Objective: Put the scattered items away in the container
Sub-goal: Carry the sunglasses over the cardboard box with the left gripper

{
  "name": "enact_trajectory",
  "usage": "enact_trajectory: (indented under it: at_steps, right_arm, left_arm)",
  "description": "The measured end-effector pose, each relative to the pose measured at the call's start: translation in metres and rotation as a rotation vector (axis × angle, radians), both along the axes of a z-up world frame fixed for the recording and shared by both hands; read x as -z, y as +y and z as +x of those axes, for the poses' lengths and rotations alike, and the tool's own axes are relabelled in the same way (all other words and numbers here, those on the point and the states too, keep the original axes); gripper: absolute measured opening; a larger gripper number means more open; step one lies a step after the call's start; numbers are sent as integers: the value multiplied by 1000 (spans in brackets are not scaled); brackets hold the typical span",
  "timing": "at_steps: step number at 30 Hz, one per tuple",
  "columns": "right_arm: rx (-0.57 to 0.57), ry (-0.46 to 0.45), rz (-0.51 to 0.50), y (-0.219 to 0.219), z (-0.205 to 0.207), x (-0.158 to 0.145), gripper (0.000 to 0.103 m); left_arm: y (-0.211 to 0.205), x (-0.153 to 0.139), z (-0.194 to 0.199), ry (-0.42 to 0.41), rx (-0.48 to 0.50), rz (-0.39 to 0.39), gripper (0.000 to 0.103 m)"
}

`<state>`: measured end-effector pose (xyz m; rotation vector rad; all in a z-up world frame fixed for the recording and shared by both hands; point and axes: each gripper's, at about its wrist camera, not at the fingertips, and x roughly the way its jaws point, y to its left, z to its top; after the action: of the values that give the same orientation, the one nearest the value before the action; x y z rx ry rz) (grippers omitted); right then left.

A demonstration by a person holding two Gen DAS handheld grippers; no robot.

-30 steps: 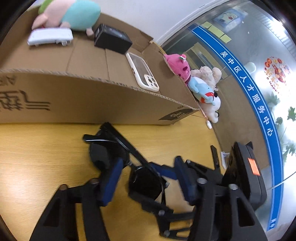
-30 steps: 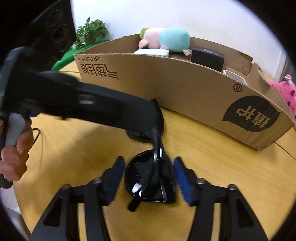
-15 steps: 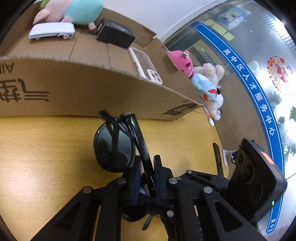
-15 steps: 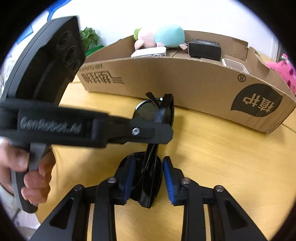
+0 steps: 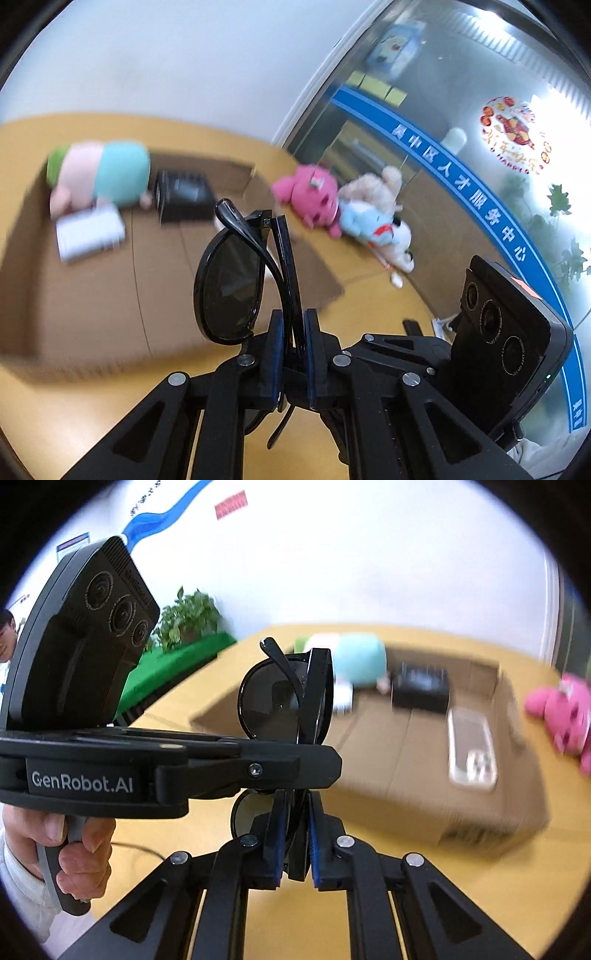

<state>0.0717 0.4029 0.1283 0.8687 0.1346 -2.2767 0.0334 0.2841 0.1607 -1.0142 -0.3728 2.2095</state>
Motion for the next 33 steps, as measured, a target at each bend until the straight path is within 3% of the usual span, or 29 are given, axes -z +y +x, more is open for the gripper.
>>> enact_trajectory:
  at_steps: [5, 11, 18, 20, 28, 33]
  right_arm:
    - [8, 0, -33, -13, -45, -37, 10]
    - [31, -84, -24, -25, -108, -41, 9]
    - [67, -278, 18, -36, -174, 7, 9]
    - [73, -341, 51, -40, -189, 25, 9]
    - [132, -583, 137, -46, -225, 96, 9]
    - [176, -653, 145, -47, -229, 115, 9]
  left_arm:
    - [-8, -37, -56, 30, 16, -25, 7]
    - [-12, -31, -121, -27, 30, -20, 7]
    - [-16, 33, -199, -235, 49, 15, 7]
    - [-21, 64, -219, -338, 45, 67, 7]
    - [-21, 149, -254, -555, 21, 78, 7]
    - [-23, 174, -259, -632, -18, 56, 11]
